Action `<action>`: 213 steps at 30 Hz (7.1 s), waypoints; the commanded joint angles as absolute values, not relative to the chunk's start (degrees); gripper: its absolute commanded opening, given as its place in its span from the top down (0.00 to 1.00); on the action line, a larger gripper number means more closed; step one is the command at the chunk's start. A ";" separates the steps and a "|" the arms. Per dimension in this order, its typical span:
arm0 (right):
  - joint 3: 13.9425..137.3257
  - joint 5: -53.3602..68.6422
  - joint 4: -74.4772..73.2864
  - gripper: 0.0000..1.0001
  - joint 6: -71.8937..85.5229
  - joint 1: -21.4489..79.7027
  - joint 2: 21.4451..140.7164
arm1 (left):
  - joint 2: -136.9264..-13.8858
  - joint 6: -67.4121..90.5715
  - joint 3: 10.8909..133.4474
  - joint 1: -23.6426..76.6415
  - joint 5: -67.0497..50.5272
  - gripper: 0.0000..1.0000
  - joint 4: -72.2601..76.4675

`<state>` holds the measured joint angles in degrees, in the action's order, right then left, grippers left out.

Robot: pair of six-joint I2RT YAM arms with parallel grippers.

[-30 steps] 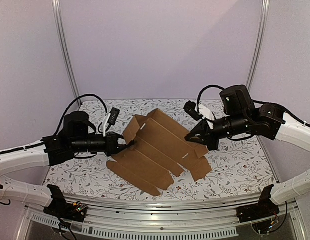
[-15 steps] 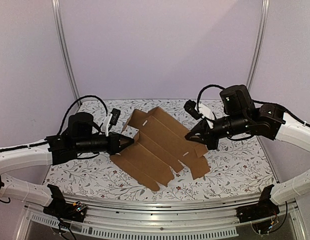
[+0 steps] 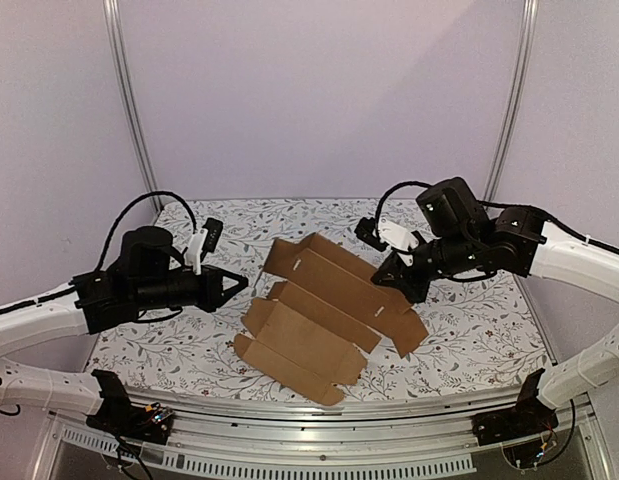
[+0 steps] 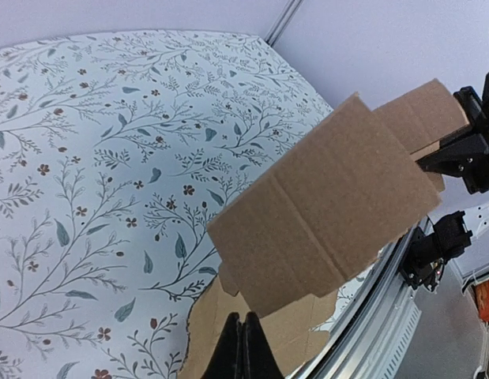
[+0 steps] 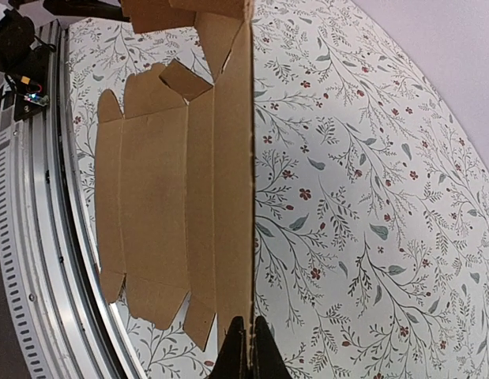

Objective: Fold the paper box

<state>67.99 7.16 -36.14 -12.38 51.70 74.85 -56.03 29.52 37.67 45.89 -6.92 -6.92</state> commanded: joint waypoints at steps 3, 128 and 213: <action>69.39 1.76 -37.18 1.00 -19.32 53.63 77.05 | -52.19 26.20 37.55 44.85 -1.00 1.00 -14.43; 46.93 -67.98 7.47 1.00 -47.08 82.62 101.95 | -82.92 35.05 33.09 55.11 -3.37 1.00 7.21; 51.24 -70.15 -5.37 0.85 -28.53 87.31 104.52 | -96.00 28.23 43.33 66.53 16.37 1.00 12.21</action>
